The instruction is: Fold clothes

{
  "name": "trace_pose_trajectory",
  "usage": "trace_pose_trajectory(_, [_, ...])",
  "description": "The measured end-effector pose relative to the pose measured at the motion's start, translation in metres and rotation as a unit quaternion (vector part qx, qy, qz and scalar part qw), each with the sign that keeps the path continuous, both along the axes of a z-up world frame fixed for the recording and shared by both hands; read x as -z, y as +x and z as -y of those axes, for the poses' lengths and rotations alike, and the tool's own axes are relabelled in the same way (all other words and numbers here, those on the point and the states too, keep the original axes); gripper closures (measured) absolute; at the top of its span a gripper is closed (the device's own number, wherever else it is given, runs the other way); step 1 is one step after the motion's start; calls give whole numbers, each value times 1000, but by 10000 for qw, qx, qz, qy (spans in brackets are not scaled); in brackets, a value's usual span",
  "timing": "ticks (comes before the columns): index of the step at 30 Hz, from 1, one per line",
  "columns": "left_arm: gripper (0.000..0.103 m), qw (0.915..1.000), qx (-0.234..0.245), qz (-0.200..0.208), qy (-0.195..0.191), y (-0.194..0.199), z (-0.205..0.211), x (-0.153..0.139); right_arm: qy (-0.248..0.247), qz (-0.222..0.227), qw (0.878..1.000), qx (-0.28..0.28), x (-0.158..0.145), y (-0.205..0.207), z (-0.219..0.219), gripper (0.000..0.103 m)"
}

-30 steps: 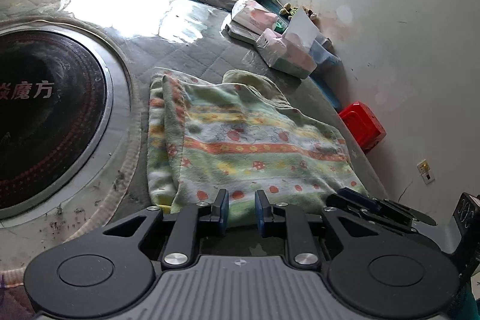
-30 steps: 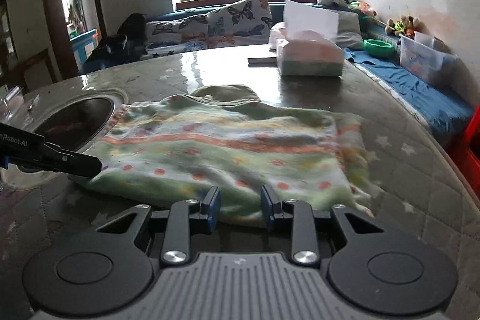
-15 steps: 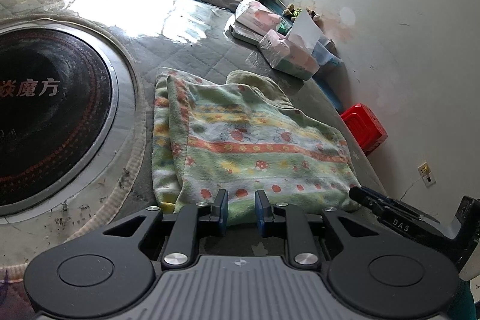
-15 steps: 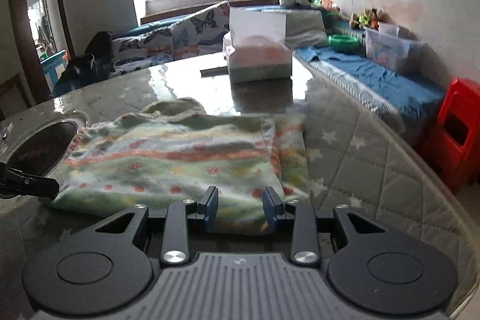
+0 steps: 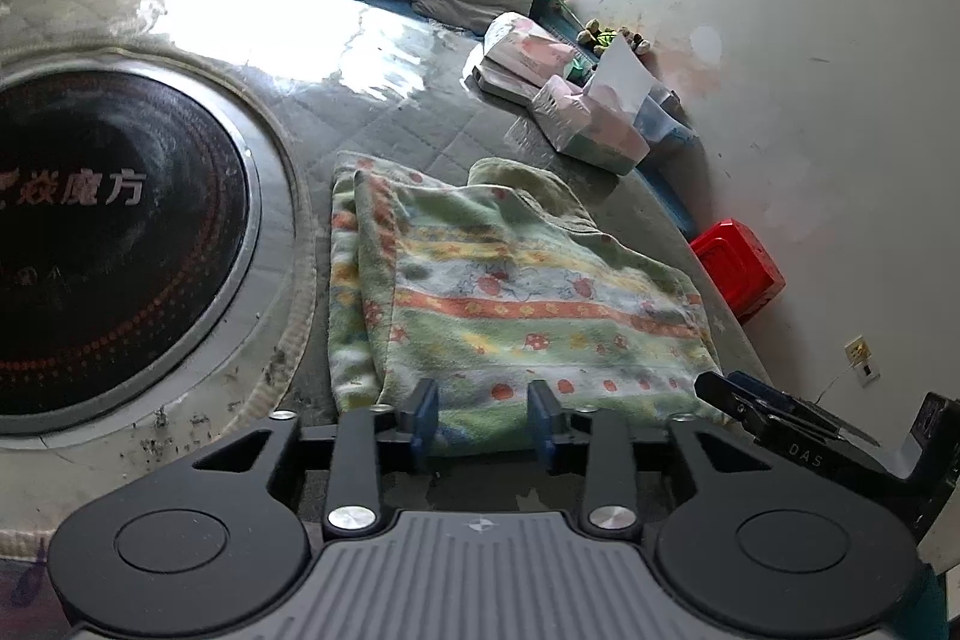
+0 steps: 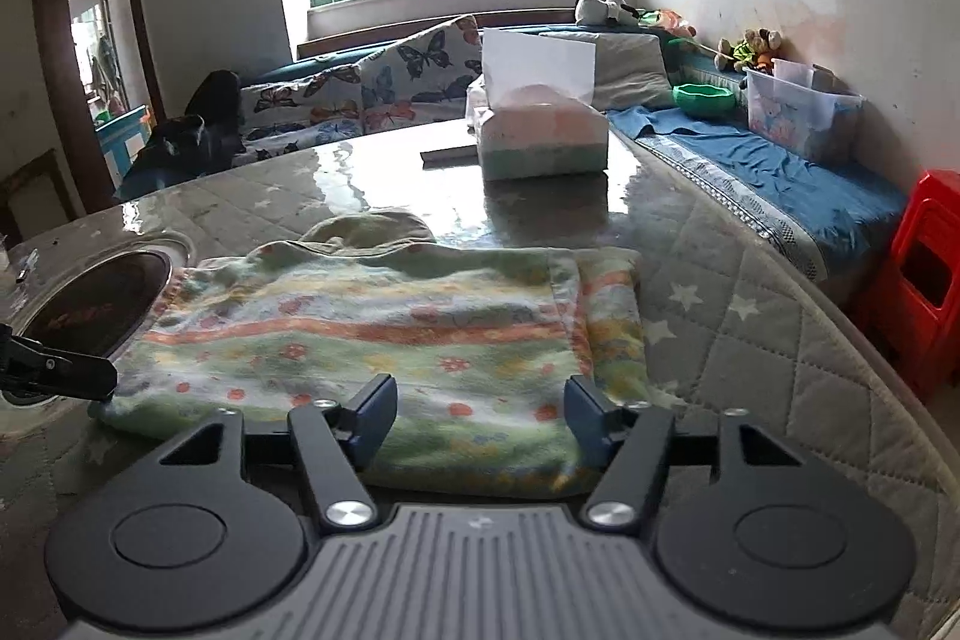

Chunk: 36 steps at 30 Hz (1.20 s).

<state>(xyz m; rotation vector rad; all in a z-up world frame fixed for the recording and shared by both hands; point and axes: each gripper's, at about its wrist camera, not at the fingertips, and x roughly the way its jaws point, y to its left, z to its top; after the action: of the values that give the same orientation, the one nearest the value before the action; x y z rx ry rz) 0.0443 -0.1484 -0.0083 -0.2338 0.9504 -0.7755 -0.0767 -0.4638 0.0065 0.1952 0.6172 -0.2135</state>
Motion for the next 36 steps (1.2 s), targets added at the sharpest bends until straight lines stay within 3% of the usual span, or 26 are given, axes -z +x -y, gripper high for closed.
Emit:
trace_pose_trajectory(4, [48,9998,70,141,100,-5,0,-4,45,44,10000,-23,0,0,-5,22])
trace_pose_trajectory(7, [39,9992,42,288,285,-9,-1,-6,36,64,10000,-46,-1,-2,-8,16])
trace_pose_trajectory(13, [27,9987,-1,337,372,-14,-6,-6,-6,114,9999,-76,-5,-4,-17,1])
trace_pose_trajectory(25, [4,9971,4,552,525,-28,-12,-11,-101,121,9997,198,-12,-11,-31,0])
trace_pose_trajectory(36, [0,9957,48,642,663,-38,-16,-13,13,-34,9996,292,-12,-20,-44,0])
